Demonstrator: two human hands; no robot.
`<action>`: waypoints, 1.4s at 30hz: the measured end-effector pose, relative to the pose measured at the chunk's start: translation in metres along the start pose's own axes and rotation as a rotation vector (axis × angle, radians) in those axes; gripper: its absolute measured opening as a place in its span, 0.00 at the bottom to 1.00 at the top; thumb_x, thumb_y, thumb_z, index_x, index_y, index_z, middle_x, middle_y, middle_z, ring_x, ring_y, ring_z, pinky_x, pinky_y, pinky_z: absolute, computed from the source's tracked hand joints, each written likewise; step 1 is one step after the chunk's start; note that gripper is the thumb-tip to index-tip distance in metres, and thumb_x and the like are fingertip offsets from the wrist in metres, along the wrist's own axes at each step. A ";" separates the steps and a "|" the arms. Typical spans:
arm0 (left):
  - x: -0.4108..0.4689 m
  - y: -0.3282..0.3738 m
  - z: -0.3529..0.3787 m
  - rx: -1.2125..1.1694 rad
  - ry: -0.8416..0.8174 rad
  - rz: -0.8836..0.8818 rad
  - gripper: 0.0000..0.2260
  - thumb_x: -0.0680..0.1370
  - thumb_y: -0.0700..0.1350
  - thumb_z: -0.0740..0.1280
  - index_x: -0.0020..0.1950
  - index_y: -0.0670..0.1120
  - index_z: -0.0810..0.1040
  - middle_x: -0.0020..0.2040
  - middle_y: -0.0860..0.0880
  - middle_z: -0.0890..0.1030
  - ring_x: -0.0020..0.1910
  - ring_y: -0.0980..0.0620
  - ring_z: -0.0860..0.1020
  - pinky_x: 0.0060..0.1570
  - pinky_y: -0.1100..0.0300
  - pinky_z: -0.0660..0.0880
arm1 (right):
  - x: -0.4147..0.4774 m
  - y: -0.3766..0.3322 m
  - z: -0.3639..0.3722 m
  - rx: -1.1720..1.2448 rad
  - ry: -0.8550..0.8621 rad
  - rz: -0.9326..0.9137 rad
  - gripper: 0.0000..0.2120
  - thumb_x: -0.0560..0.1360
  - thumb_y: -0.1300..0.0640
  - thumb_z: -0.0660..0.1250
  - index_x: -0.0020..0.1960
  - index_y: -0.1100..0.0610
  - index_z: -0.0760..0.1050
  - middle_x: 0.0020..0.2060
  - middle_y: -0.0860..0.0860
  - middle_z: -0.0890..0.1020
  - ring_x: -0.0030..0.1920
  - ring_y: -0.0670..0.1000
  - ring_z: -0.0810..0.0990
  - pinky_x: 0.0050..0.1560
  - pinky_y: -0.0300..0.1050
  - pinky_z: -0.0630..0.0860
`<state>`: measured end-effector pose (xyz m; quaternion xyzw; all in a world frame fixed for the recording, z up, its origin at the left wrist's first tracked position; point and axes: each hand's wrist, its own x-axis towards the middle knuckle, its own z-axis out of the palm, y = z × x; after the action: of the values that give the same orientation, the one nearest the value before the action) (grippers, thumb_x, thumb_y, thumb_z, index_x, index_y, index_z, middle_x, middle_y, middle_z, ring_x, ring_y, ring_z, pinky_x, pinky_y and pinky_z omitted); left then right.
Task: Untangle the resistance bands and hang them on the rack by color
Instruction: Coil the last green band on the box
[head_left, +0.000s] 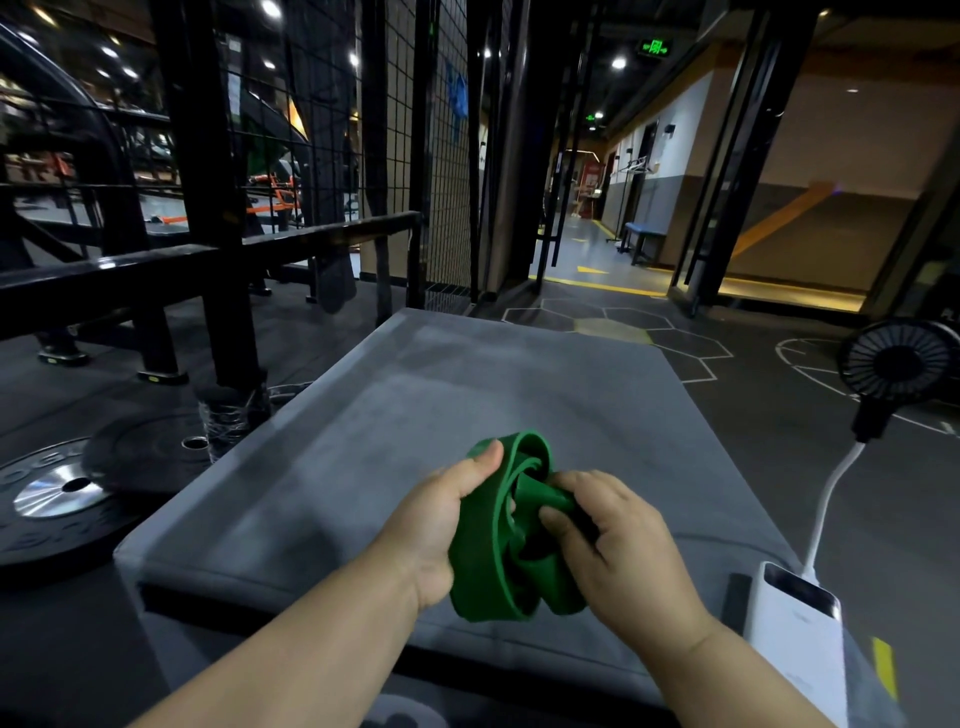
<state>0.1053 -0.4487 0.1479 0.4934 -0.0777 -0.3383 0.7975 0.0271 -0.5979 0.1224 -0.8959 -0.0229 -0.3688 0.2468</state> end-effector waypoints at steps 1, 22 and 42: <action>-0.001 0.000 0.000 0.003 0.001 0.006 0.31 0.66 0.55 0.72 0.60 0.35 0.78 0.57 0.31 0.77 0.52 0.37 0.78 0.60 0.39 0.72 | 0.001 0.000 0.001 -0.037 0.004 0.012 0.10 0.73 0.53 0.66 0.52 0.53 0.80 0.41 0.44 0.79 0.43 0.44 0.77 0.43 0.34 0.72; 0.003 -0.014 0.011 0.316 0.001 0.250 0.19 0.68 0.53 0.70 0.54 0.44 0.79 0.49 0.41 0.84 0.47 0.45 0.83 0.48 0.50 0.80 | 0.009 0.002 -0.005 -0.199 -0.179 -0.069 0.08 0.62 0.60 0.65 0.39 0.54 0.81 0.35 0.50 0.80 0.33 0.54 0.80 0.28 0.41 0.73; 0.016 -0.027 0.011 0.184 0.129 0.169 0.29 0.74 0.59 0.65 0.68 0.42 0.67 0.59 0.43 0.80 0.57 0.46 0.80 0.61 0.44 0.75 | 0.013 0.014 0.000 0.463 -0.259 0.210 0.16 0.70 0.44 0.56 0.49 0.42 0.82 0.45 0.46 0.76 0.54 0.45 0.72 0.58 0.38 0.66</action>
<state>0.0997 -0.4743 0.1271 0.5768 -0.0983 -0.2288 0.7780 0.0398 -0.6118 0.1254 -0.8529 -0.0450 -0.2088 0.4764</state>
